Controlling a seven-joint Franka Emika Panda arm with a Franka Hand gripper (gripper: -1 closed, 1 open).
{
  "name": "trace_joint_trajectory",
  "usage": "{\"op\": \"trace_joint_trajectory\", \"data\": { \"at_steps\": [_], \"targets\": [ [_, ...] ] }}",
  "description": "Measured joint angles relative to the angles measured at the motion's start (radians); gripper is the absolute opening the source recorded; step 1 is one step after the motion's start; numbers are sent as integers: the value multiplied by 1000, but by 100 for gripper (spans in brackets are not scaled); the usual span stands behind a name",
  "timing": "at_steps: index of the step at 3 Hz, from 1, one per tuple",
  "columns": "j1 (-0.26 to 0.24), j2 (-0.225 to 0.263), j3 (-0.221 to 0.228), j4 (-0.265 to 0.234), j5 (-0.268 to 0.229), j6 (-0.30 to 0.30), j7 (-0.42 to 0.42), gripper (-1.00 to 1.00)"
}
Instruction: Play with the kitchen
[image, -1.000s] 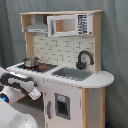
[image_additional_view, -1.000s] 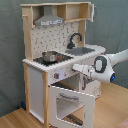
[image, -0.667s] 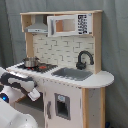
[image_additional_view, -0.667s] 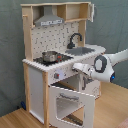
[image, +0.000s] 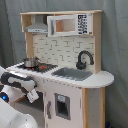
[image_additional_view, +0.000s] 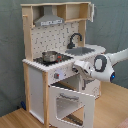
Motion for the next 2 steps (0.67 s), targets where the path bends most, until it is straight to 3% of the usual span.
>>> {"op": "trace_joint_trajectory", "data": {
  "at_steps": [2],
  "targets": [
    [0,0,-7,4,0,20,208,-100]
  ]
}}
